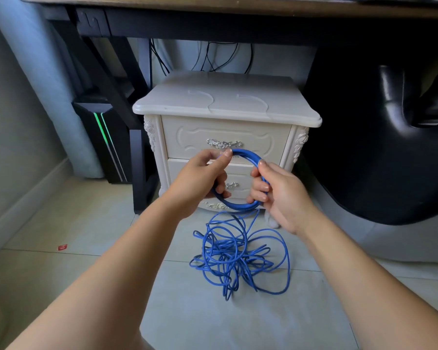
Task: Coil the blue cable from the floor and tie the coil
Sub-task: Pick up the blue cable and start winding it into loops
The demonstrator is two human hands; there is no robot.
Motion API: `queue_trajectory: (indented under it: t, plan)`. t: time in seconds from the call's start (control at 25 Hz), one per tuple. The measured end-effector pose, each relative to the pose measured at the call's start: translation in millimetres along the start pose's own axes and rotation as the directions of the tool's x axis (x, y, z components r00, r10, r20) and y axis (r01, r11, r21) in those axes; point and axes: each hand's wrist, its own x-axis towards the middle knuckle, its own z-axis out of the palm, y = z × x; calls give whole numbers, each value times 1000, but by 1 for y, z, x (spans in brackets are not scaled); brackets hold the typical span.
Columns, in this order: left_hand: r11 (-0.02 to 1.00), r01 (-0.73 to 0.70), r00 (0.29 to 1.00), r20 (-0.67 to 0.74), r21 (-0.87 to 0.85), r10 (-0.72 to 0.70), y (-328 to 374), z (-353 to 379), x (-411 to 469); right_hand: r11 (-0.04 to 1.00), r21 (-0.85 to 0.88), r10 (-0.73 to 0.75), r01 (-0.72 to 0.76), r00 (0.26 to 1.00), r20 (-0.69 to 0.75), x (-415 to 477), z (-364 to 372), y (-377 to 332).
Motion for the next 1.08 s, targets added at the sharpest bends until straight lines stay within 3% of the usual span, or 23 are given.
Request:
queue_trajectory:
  t: [0.08,0.16,0.28,0.36,0.44,0.56,0.68,0.8,0.96,1.08]
  plan:
    - [995,-1,999,53,99,-4,3,-3,-3,984,-179,16,-10,999,35,1,-6,-5]
    - [960,-88,993,100,265,64,4,-1,-4,922,-386,31,-10,998,49,1,-7,-9]
    - [787,-240,965,225,568,132,3,6,-3,816,-577,38,-19,999,21,6,-8,-8]
    - [694,-262,959,260,671,110,0,10,-2,792,-611,2,-18,1000,-27,8,-7,-7]
    - [664,-262,962,245,701,121,-2,12,0,865,-501,-24,-19,996,-81,8,-7,-7]
    - [764,-229,973,163,603,163,-10,9,6,973,-215,78,-84,996,-37,4,-12,-10]
    - [908,-156,987,23,387,160,-12,0,10,968,-103,241,-230,965,103,-3,-23,-7]
    - [977,-125,988,-66,174,138,-9,4,6,966,86,222,-244,952,209,-9,-26,2]
    - [997,-3,1000,-30,-73,1,-12,14,-1,921,361,112,-148,987,119,-2,-19,5]
    - [987,129,986,115,-98,-118,-12,10,-5,971,231,70,-63,997,-20,2,-22,-4]
